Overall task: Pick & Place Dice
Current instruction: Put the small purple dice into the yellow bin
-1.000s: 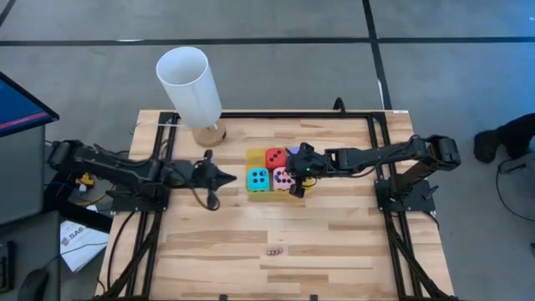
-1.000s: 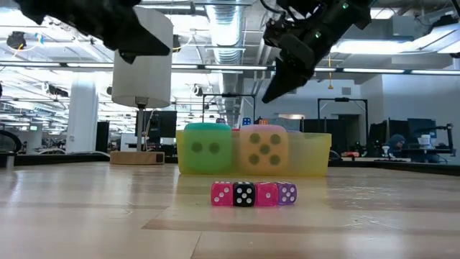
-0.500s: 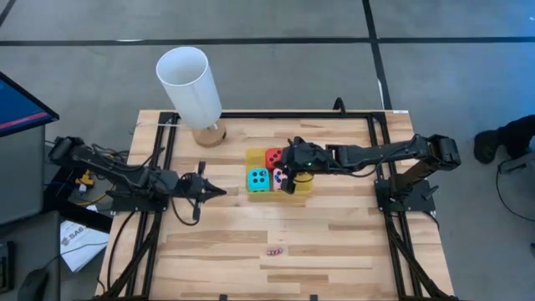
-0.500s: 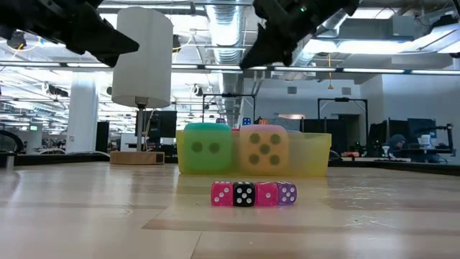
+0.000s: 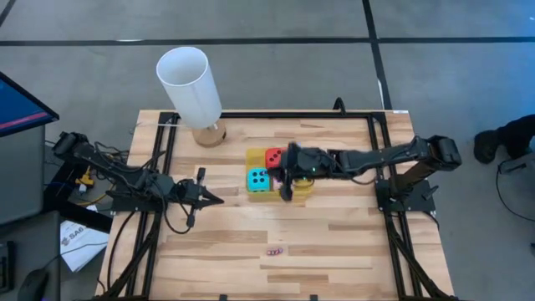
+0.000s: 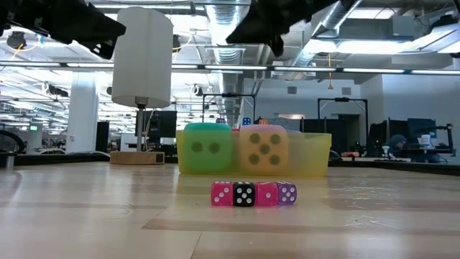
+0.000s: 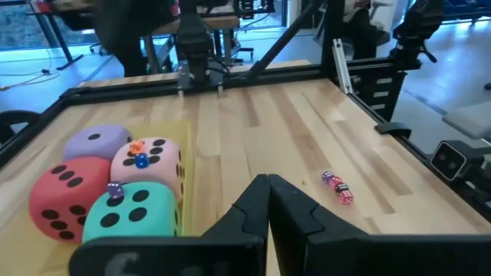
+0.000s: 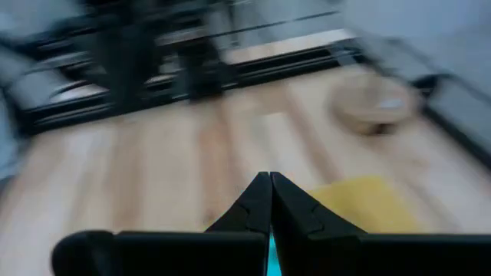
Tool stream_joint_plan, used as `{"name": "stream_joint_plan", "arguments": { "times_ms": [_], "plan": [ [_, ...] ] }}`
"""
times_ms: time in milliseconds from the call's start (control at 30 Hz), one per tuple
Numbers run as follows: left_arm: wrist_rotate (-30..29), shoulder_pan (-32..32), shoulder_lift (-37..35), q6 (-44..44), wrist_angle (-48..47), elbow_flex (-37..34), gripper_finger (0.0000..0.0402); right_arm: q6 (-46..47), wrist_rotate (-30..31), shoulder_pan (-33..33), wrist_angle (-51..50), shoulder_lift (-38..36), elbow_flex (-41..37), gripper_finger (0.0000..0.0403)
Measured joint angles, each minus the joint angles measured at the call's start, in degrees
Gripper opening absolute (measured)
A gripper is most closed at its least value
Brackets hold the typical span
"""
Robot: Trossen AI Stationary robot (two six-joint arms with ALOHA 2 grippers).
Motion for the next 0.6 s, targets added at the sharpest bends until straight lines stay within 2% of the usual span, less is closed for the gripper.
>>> {"name": "stream_joint_plan", "arguments": {
  "times_ms": [167, 267, 400, 600],
  "plan": [
    [0.0, 0.0, 0.0, 0.0, 0.0, 0.0, 0.0, -1.2, -4.8, 5.0, -0.2, 0.0, 0.0, 0.0],
    [0.0, 0.0, 0.0, 0.0, 0.0, 0.0, 0.0, -2.8, -4.5, 8.4, -0.2, 0.0, 0.0, 0.0],
    [0.0, 0.0, 0.0, 0.0, 1.0, 0.0, 0.0, -2.4, -1.4, 12.1, -4.4, 0.1, 1.9, 0.0],
    [0.0, 0.0, 0.0, 0.0, 2.4, 0.0, 0.0, 3.1, 6.2, 15.4, -21.3, 2.3, 9.4, 0.0]
  ]
}}
